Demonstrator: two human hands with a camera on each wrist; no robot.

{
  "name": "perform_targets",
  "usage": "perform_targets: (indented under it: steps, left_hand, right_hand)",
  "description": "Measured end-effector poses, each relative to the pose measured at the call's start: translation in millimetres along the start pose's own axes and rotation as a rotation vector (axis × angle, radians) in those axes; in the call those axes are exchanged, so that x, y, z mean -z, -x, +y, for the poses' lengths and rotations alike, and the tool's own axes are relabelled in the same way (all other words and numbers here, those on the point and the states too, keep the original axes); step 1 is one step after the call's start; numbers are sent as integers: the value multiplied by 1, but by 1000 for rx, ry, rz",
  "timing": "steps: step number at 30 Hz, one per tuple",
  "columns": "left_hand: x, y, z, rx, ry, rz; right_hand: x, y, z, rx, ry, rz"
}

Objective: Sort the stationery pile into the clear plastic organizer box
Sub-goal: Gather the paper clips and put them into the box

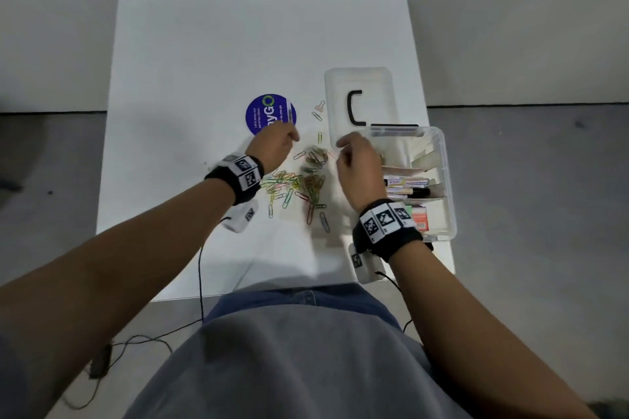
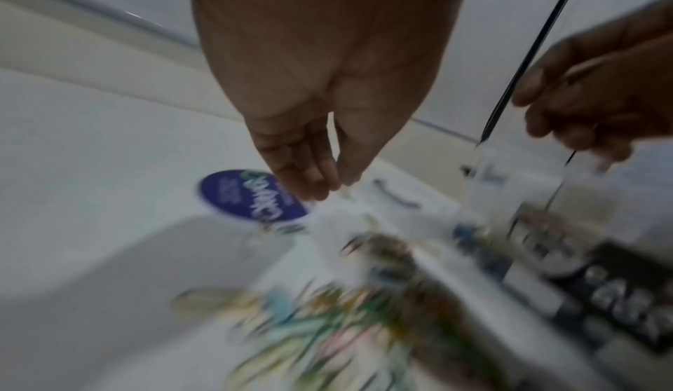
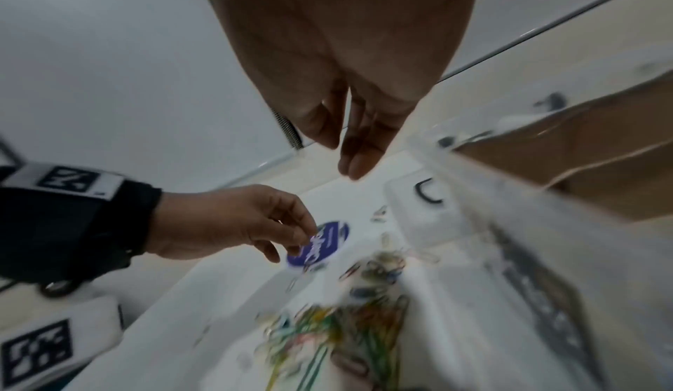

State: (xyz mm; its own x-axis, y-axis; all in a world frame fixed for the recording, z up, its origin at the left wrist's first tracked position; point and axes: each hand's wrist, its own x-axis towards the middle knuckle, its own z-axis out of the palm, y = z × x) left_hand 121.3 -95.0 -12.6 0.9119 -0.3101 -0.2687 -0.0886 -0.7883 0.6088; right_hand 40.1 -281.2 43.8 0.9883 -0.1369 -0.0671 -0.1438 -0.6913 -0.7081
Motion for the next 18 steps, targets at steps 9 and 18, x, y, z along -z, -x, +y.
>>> perform_targets:
  steps: [9, 18]
  left_hand:
    - [-24, 40, -70, 89, -316, -131]
    - [-23, 28, -69, 51, -364, -155]
  right_hand:
    - [-89, 15, 14, -234, 378, -605]
    - [-92, 27, 33, -90, 542, -582]
